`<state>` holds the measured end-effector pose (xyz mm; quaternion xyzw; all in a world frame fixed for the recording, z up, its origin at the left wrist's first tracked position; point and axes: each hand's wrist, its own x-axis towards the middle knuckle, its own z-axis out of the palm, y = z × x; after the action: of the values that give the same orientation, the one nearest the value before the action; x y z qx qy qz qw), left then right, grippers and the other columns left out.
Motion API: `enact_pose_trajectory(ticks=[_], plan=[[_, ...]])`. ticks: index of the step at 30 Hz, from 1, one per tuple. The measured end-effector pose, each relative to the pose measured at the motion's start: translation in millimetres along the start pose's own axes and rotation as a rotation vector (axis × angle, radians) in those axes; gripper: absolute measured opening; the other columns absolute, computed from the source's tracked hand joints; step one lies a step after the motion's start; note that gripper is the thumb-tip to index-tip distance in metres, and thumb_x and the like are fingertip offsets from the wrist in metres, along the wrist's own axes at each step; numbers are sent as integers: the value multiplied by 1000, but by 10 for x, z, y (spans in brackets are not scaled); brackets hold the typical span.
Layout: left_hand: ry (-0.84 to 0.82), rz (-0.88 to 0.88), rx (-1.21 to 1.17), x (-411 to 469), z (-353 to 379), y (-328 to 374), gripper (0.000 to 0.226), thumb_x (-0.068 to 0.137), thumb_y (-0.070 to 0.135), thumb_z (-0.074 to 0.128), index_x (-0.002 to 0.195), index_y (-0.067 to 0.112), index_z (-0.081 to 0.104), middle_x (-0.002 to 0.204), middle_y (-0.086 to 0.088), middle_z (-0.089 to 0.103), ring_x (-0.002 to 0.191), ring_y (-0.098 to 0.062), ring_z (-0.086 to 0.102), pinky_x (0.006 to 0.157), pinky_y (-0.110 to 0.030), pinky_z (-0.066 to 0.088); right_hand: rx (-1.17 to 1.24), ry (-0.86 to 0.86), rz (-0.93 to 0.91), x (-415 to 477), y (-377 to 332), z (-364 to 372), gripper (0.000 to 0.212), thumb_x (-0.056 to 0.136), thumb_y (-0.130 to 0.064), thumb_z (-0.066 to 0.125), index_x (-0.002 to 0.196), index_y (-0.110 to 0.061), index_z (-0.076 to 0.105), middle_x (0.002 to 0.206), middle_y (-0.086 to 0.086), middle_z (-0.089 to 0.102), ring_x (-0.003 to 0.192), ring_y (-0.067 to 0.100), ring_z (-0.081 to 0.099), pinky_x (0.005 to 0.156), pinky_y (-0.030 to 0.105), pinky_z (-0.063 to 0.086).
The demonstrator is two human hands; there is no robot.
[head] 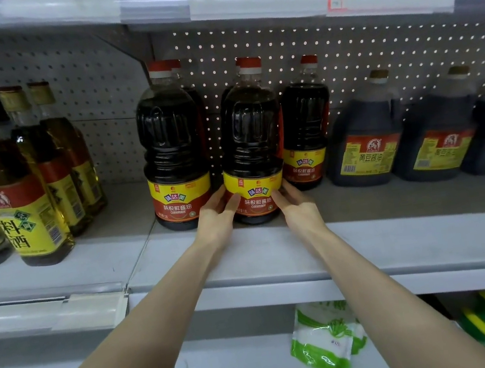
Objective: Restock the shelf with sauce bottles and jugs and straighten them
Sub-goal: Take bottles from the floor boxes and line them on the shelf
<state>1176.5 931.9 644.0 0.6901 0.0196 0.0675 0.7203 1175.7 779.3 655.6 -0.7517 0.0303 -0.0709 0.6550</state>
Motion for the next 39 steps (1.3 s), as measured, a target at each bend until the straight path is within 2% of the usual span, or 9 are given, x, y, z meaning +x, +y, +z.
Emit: enact_pose_trajectory(ticks=[3, 10, 15, 23, 27, 29, 33, 37, 39], plan=[[-29, -16, 22, -1, -6, 19, 56, 95, 27, 58, 146, 20, 37, 142, -4, 51, 130, -23, 47, 110, -45, 39, -21, 5, 5, 11, 10, -10, 50, 95, -31, 59, 143, -26, 45, 145, -3, 49, 134, 20, 43, 110, 33, 35], [-47, 18, 137, -186, -19, 193, 57, 98, 28, 53, 149, 14, 31, 146, -5, 44, 133, -21, 42, 111, -43, 37, 0, 17, -19, -103, -56, -52, 49, 95, -27, 59, 142, -21, 46, 139, -2, 53, 126, 14, 48, 109, 37, 39], [-61, 75, 150, -531, -12, 363, 48, 97, 22, 54, 142, 10, 42, 130, 0, 55, 112, -9, 51, 98, -28, 44, -13, -7, -53, -319, -101, -152, 53, 94, -24, 61, 143, -15, 43, 140, 0, 53, 124, 12, 49, 109, 41, 41], [-48, 56, 251, -1324, 129, 354, 46, 93, 28, 61, 135, 14, 51, 113, -2, 61, 98, -13, 59, 89, -31, 50, -50, -22, -40, -1031, -61, -535, 44, 89, -33, 67, 130, -18, 57, 118, 2, 65, 108, 18, 63, 99, 40, 50], [-29, -25, 192, -1824, 183, 51, 37, 91, 26, 64, 126, 14, 57, 95, 5, 64, 91, -11, 61, 87, -31, 50, 10, -5, -2, -1517, 88, -738, 28, 91, -24, 65, 116, -13, 62, 97, 6, 68, 89, 18, 66, 80, 30, 53], [-26, -88, 189, -2060, 170, -196, 33, 90, 22, 65, 121, 13, 58, 93, 0, 64, 88, -14, 60, 86, -33, 49, 18, -12, 36, -1753, 298, -803, 21, 91, -20, 65, 111, -12, 63, 92, 5, 68, 78, 14, 65, 71, 26, 51], [-43, -241, 203, -2432, 59, -767, 31, 90, 30, 64, 119, 20, 57, 101, -4, 64, 95, -17, 62, 88, -33, 49, -4, -41, 170, -2109, 892, -829, 20, 91, -21, 64, 110, -12, 63, 94, 6, 69, 78, 16, 65, 69, 24, 50], [-44, -377, 190, -2730, -63, -1410, 33, 89, 23, 67, 118, 13, 57, 94, -7, 62, 92, -21, 60, 80, -31, 48, -16, -33, 290, -2407, 1622, -733, 5, 90, -18, 65, 94, -20, 64, 82, 3, 67, 66, 8, 63, 63, 20, 48], [-40, -452, 198, -2884, -159, -1800, 45, 77, 39, 72, 113, 16, 58, 91, -5, 63, 88, -20, 61, 77, -31, 47, -38, -38, 366, -2582, 2049, -632, 6, 90, -16, 65, 90, -21, 62, 78, 5, 65, 66, 12, 60, 59, 20, 45]])
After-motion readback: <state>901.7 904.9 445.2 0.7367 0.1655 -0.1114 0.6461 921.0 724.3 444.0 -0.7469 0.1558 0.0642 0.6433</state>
